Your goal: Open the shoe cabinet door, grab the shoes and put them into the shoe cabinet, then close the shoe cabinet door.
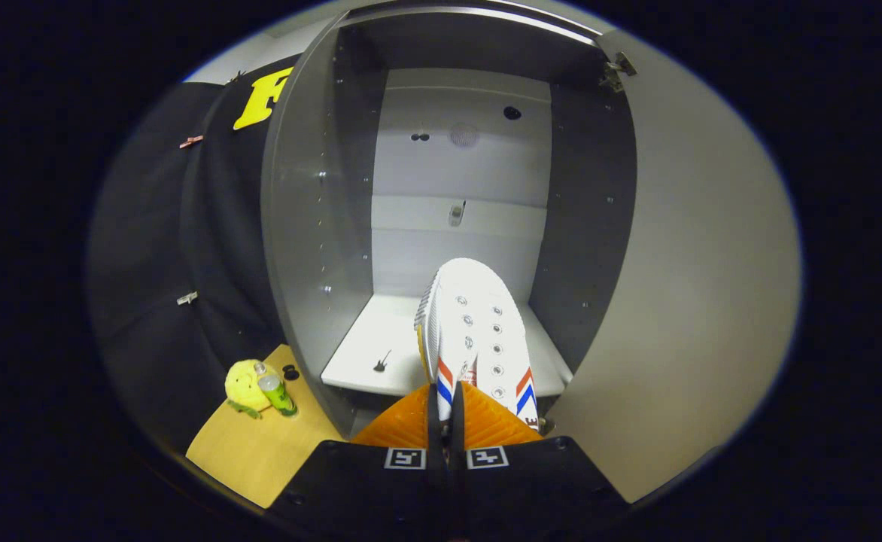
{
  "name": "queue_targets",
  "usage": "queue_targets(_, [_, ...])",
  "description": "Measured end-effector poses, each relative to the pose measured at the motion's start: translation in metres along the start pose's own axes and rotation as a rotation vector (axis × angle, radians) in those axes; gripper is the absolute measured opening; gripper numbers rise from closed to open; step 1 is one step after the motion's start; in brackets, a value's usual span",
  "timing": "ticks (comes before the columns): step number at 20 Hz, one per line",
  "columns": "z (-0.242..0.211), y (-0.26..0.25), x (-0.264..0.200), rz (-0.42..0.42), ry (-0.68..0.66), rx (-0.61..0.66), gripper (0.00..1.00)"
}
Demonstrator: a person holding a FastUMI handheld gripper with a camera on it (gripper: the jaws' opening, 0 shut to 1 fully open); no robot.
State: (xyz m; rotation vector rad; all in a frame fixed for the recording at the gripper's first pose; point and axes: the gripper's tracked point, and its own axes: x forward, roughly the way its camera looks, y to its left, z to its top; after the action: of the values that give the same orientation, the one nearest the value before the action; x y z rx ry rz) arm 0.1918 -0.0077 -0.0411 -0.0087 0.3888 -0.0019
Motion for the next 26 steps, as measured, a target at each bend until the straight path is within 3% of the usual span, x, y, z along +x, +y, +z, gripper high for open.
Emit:
queue_targets(4, [0.04, -0.002, 0.048, -0.011, -0.022, 0.016, 0.05])
queue_targets(10, [0.055, 0.006, 0.118, -0.026, -0.005, 0.007, 0.05])
queue_targets(19, [0.006, 0.012, 0.199, -0.049, 0.135, 0.006, 0.05])
queue_targets(26, [-0.03, 0.02, 0.224, -0.062, 0.235, 0.002, 0.05])
